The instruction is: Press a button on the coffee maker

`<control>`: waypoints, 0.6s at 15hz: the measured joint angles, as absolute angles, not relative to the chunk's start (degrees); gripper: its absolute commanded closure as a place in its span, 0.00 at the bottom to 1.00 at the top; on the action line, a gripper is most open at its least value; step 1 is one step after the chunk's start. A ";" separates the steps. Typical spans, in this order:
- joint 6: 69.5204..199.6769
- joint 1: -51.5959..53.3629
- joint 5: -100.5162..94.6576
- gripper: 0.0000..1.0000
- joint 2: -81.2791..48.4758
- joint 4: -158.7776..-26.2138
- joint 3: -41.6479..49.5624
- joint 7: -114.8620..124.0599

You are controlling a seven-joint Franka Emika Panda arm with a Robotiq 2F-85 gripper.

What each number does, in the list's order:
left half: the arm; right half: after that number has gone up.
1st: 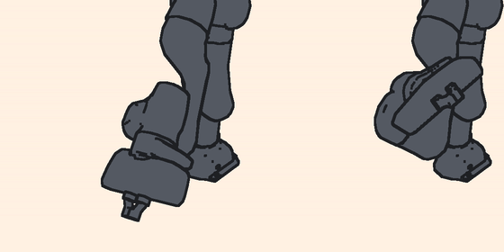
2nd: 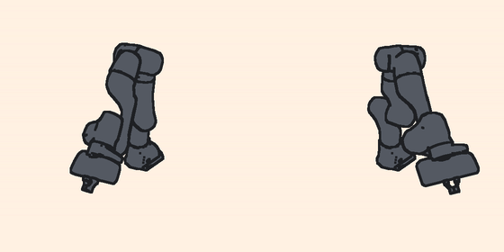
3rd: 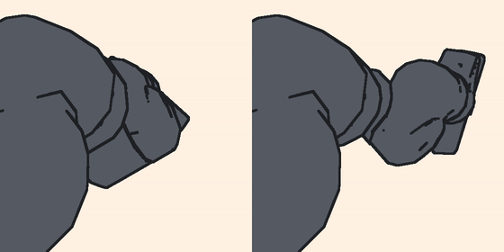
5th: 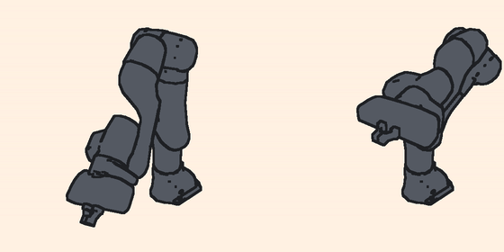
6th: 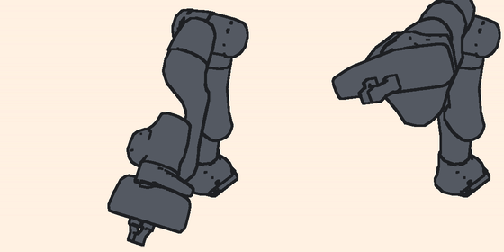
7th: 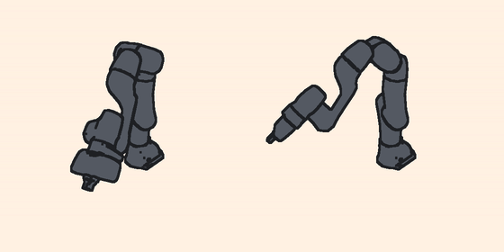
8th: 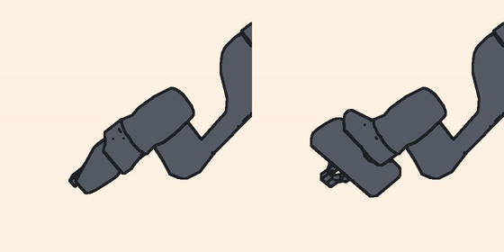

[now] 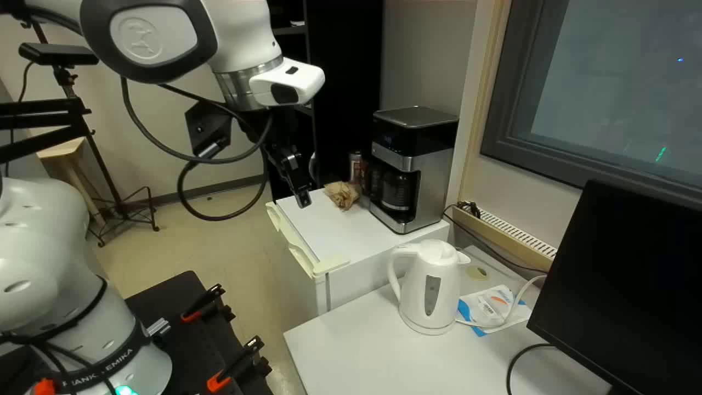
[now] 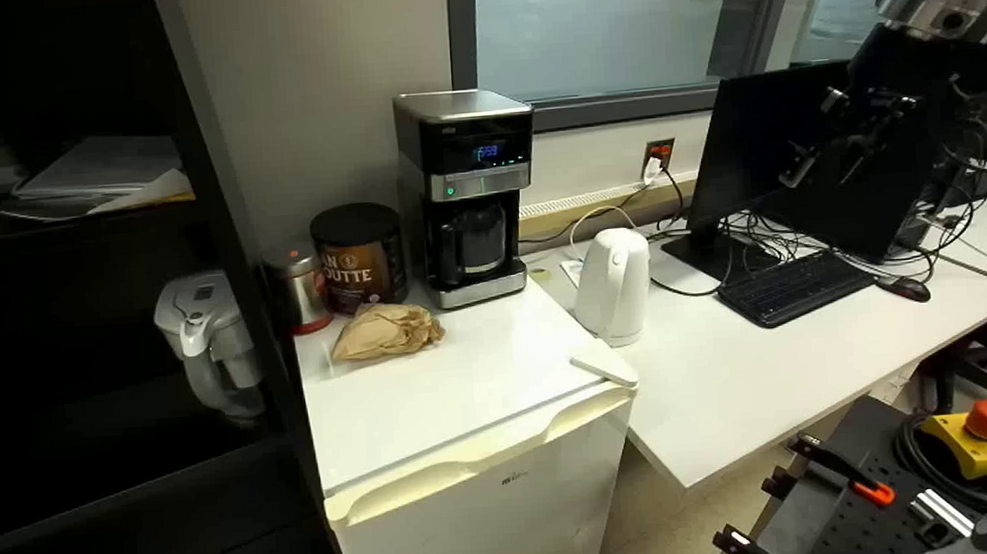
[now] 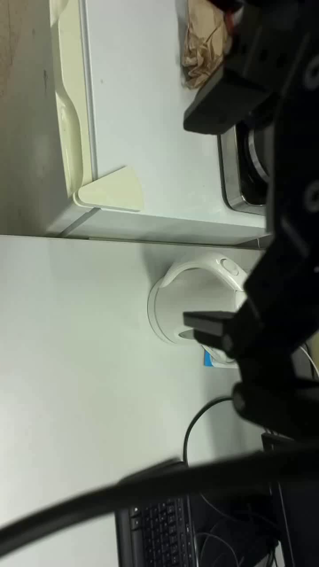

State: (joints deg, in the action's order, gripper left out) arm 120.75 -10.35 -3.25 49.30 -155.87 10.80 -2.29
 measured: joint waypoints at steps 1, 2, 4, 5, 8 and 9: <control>120.75 -10.35 -3.25 0.00 49.31 -155.87 10.80 -2.29; 120.75 -10.35 -3.25 0.00 49.30 -155.87 10.80 -2.29; 120.75 -10.35 -3.25 0.00 49.31 -155.87 10.80 -2.29; 120.75 -10.35 -3.25 0.00 49.31 -155.87 10.80 -2.29; 120.75 -10.34 -3.23 0.00 49.24 -155.87 10.80 -2.29; 120.75 -10.26 -3.23 0.00 48.92 -155.80 10.80 -2.41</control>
